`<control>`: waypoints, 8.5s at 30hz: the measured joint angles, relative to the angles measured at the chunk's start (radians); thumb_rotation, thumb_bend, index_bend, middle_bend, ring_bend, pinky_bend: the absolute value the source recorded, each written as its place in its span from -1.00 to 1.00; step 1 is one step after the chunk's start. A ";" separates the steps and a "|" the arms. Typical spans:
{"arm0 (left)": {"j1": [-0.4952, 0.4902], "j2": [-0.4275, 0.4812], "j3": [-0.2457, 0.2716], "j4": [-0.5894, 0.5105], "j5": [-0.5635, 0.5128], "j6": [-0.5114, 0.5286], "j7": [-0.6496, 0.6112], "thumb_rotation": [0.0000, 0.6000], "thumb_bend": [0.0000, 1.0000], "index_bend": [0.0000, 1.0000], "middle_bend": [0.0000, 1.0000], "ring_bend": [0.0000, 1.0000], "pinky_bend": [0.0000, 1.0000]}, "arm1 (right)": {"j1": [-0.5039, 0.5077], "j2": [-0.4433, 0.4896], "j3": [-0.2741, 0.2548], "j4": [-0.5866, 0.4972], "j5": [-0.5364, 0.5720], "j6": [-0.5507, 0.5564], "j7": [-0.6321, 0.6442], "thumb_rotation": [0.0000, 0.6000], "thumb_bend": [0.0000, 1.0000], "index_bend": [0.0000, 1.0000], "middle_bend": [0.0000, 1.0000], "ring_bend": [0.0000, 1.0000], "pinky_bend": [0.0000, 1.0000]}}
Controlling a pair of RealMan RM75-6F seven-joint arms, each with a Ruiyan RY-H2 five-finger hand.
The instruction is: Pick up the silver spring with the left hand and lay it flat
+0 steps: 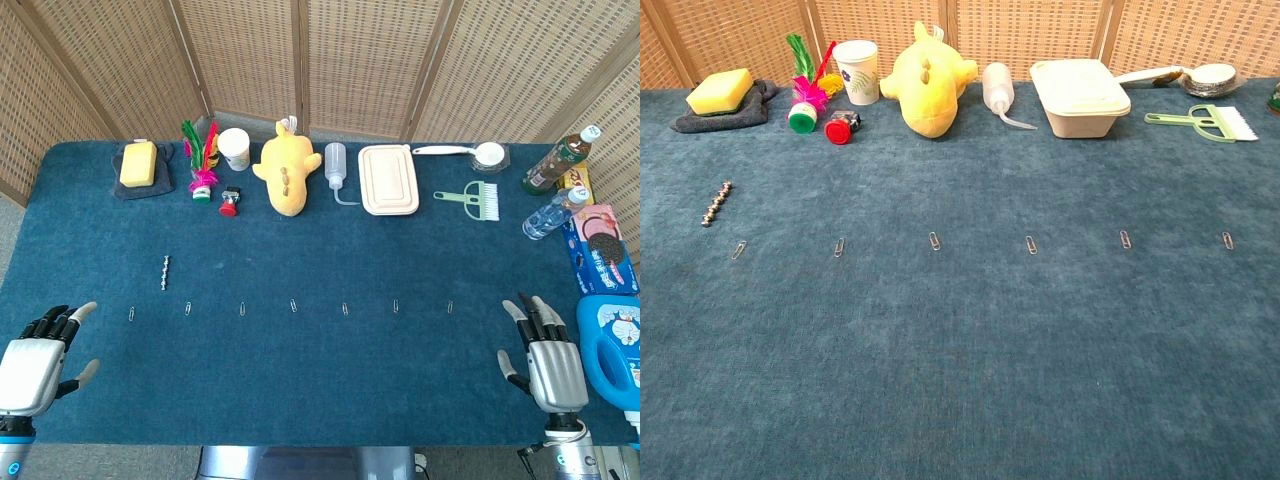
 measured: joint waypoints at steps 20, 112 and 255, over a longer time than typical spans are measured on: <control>-0.097 0.029 -0.062 0.040 -0.066 -0.121 -0.040 1.00 -0.17 -0.70 -0.49 -0.66 -0.45 | -0.022 0.003 -0.009 -0.018 -0.012 0.036 -0.005 1.00 -0.22 -0.73 -0.78 -0.88 -0.72; -0.698 -0.508 -0.220 0.777 -0.380 -0.636 0.081 1.00 -0.36 -0.88 -0.79 -0.87 -0.51 | -0.061 -0.017 -0.004 0.026 0.047 0.037 0.027 1.00 -0.22 -0.73 -0.78 -0.88 -0.72; -0.665 -0.194 -0.113 0.426 -0.388 -0.547 -0.035 0.94 0.44 0.23 -0.59 -0.91 -0.56 | -0.088 -0.015 -0.003 0.048 0.019 0.050 0.090 1.00 -0.22 -0.76 -0.77 -0.87 -0.72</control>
